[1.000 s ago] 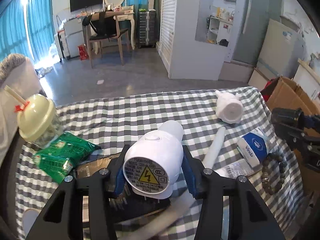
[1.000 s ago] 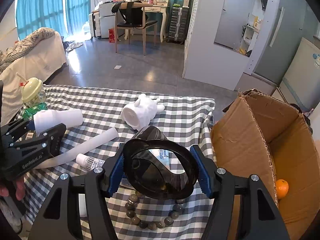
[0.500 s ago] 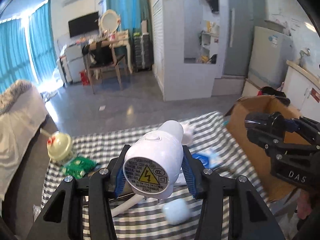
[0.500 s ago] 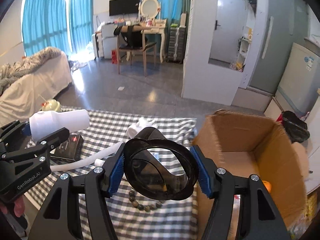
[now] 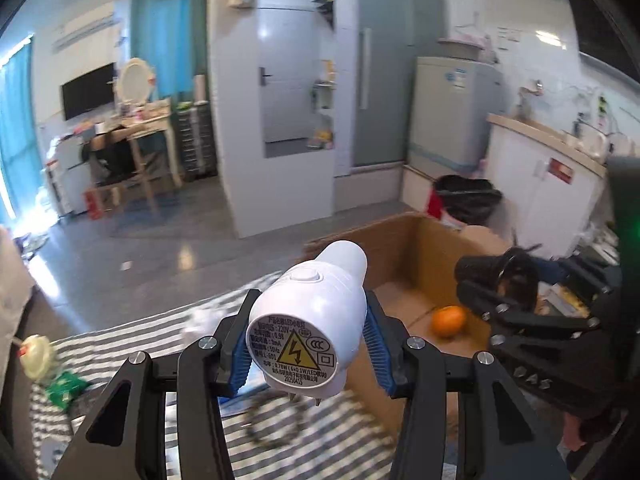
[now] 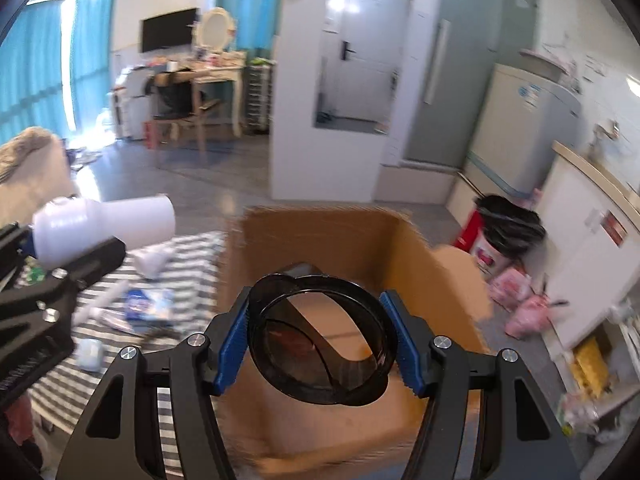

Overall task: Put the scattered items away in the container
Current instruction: 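Carry goggles and plug adapter into the box and open both tools, then move both open tools back over the table, then grasp the blue Vinda tissue pack with the right tool while the left grasps the tape roll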

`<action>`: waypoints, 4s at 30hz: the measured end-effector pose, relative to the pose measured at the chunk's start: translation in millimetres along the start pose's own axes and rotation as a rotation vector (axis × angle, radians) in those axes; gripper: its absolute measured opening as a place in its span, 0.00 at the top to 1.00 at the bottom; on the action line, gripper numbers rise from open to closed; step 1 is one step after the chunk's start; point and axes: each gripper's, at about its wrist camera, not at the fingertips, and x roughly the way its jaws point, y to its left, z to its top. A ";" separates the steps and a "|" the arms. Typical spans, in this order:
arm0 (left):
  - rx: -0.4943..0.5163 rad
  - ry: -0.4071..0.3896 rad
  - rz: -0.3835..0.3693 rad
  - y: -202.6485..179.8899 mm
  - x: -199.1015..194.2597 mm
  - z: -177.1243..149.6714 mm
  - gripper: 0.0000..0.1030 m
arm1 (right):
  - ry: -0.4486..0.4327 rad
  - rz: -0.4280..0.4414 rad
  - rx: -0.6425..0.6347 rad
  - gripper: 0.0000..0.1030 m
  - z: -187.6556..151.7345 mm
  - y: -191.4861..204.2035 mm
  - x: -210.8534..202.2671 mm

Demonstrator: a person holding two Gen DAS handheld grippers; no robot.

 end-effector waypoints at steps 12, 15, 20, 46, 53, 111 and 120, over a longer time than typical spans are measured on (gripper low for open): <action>0.073 0.141 -0.075 -62.4 85.8 0.0 0.52 | 0.177 -0.025 0.068 0.40 -31.5 -58.7 68.8; 0.093 0.167 -0.074 -66.1 96.3 -5.3 0.50 | 0.193 -0.028 0.073 0.40 -34.3 -63.7 78.4; 0.085 0.170 -0.068 -63.5 97.6 -10.0 0.18 | 0.190 -0.047 0.068 0.28 -34.8 -67.1 85.6; -0.249 0.119 0.479 165.1 -54.0 -124.7 0.07 | -0.037 0.232 -0.078 0.16 -15.2 52.8 -10.2; -0.342 0.169 0.467 210.0 -69.9 -185.4 0.07 | -0.009 0.337 -0.195 0.16 -26.5 141.9 -0.2; -0.427 0.283 0.431 303.9 -45.9 -239.1 0.93 | 0.158 0.334 -0.250 0.28 -25.2 234.5 103.0; -0.335 0.185 0.402 261.9 -66.3 -177.9 0.93 | 0.047 0.339 -0.241 0.29 -9.2 217.8 55.1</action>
